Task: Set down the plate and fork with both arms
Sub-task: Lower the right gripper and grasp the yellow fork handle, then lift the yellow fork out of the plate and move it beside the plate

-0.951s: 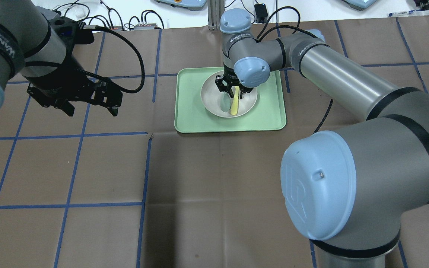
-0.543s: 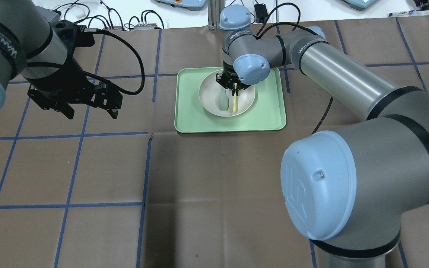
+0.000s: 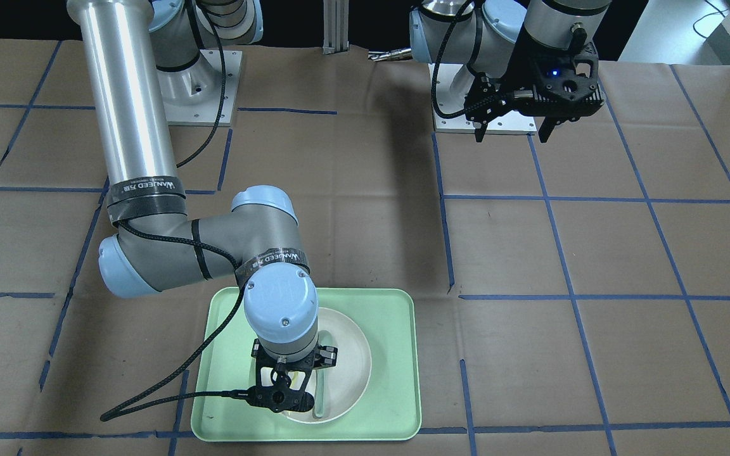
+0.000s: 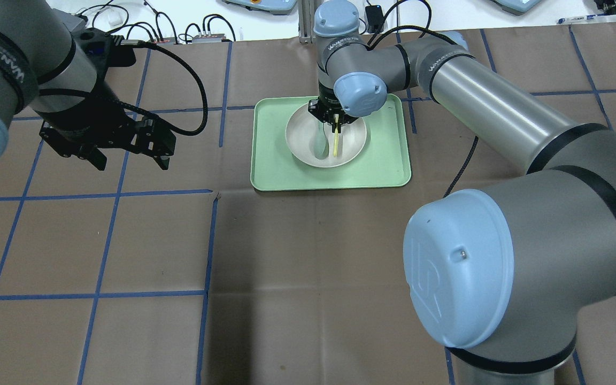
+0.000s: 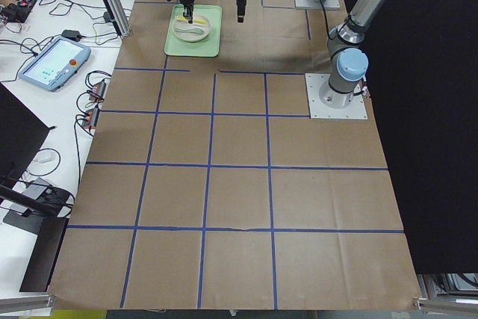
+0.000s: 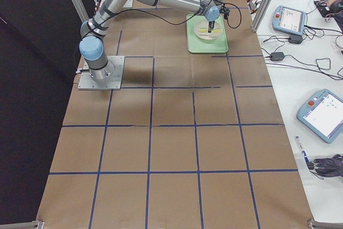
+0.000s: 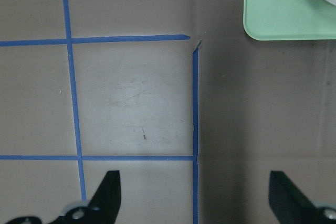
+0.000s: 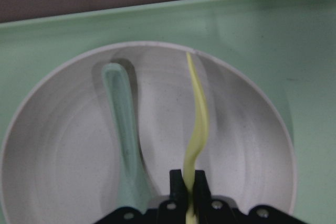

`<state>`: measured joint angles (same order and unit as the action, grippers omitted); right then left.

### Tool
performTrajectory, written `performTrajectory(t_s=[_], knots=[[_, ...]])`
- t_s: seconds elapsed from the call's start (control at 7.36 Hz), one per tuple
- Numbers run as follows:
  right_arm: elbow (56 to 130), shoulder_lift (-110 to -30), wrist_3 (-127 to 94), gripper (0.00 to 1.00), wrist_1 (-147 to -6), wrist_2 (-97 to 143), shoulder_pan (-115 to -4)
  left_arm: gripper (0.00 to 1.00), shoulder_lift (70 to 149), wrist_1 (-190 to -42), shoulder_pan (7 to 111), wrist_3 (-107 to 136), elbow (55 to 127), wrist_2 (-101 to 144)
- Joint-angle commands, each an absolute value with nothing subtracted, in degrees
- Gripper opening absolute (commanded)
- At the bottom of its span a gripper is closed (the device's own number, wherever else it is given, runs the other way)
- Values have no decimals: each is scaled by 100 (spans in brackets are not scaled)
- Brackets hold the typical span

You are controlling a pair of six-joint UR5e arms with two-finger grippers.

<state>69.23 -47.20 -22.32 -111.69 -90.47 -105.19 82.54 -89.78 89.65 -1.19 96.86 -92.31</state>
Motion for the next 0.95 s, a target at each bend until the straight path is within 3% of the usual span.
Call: performTrajectory(t_s=[0.0, 0.41, 0.81], knots=[[6594, -4956, -2224, 1, -10445, -8878, -10521, 100, 8253, -8974, 8965, -114, 9686, -9229], [6653, -5010, -1595, 1, -10310, -9034, -10319, 100, 8235, -8974, 8965, -114, 9686, -9202], [7196, -5255, -942, 1, -10414, -9246, -9881, 100, 8227, -8974, 8965, -114, 9694, -9220]])
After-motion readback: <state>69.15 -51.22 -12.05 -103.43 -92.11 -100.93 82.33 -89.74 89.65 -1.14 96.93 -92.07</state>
